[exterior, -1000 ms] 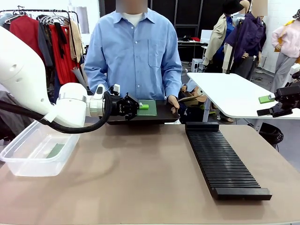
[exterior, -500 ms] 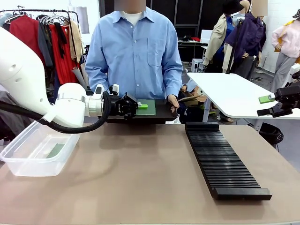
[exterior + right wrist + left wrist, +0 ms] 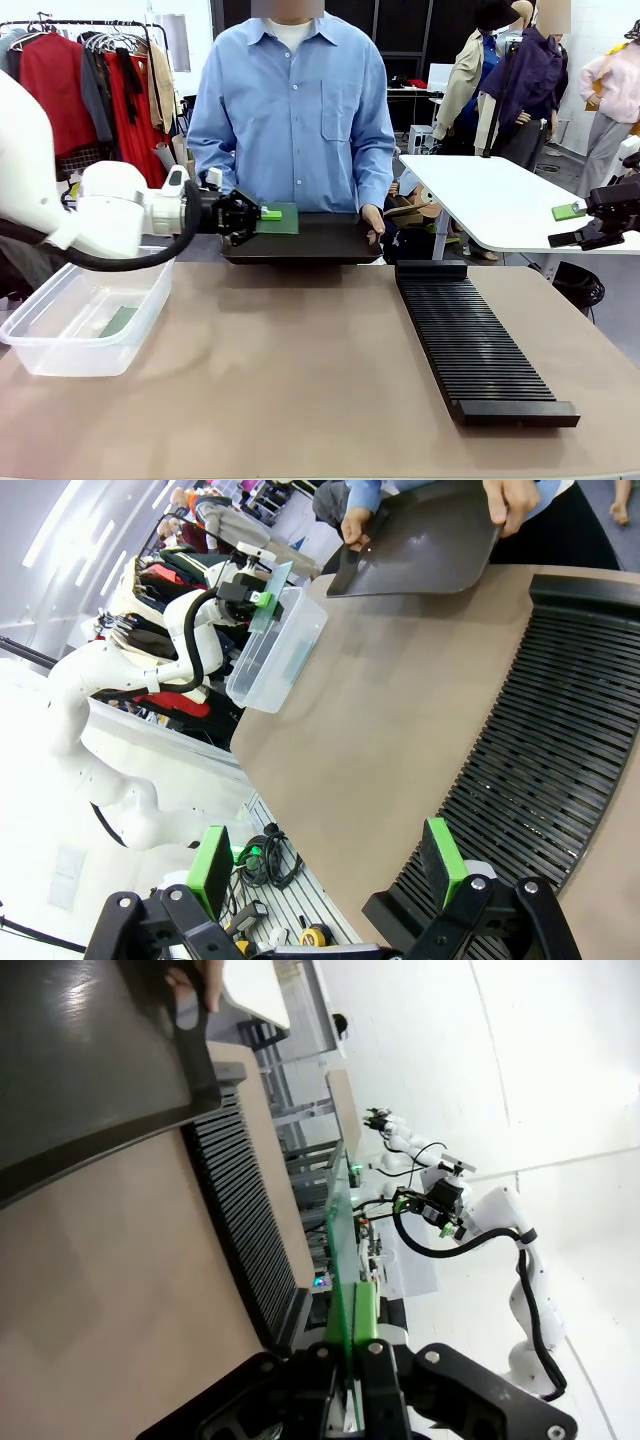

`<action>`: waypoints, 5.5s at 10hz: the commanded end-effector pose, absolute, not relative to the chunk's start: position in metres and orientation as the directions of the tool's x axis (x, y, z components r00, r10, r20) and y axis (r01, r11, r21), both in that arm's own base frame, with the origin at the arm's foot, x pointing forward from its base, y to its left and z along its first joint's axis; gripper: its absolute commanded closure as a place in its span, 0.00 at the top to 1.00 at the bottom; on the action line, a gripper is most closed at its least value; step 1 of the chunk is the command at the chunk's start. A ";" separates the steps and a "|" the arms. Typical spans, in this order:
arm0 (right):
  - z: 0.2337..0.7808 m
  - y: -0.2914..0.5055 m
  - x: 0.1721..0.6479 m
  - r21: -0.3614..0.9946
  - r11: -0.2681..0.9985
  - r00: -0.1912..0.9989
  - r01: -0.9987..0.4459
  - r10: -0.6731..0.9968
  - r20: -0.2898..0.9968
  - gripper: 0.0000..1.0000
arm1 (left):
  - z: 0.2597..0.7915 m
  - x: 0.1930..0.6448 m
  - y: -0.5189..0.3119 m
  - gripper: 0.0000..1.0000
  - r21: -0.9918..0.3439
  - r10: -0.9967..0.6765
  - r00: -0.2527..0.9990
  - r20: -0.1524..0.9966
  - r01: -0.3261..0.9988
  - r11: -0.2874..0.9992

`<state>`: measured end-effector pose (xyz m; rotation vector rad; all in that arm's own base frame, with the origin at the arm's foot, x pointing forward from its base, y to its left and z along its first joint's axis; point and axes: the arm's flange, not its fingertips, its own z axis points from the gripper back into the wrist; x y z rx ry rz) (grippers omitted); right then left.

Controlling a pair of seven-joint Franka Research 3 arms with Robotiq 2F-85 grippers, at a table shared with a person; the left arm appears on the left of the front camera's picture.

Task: Sort PCBs into racks and boxes based on the side picked up.
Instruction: If the short side of the Blank PCB is picked up, insert it into the PCB Rack ; if the long side is picked up, place it in the Organizing box.

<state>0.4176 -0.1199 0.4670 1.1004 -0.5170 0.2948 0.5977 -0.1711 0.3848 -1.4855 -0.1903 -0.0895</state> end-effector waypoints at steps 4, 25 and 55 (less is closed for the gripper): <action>0.469 -0.119 0.417 0.771 0.428 0.846 -0.471 -0.029 0.533 1.00 | 0.430 0.576 -0.101 0.00 -0.946 -0.008 0.986 0.168 0.163 0.280; 0.469 -0.119 0.417 0.771 0.428 0.846 -0.471 -0.029 0.533 1.00 | 0.451 0.573 0.019 0.00 -0.374 -0.026 0.999 0.023 0.033 0.927; 0.469 -0.119 0.417 0.771 0.428 0.846 -0.471 -0.029 0.533 1.00 | 0.425 0.561 0.034 1.00 -0.283 0.045 0.995 0.088 -0.018 0.959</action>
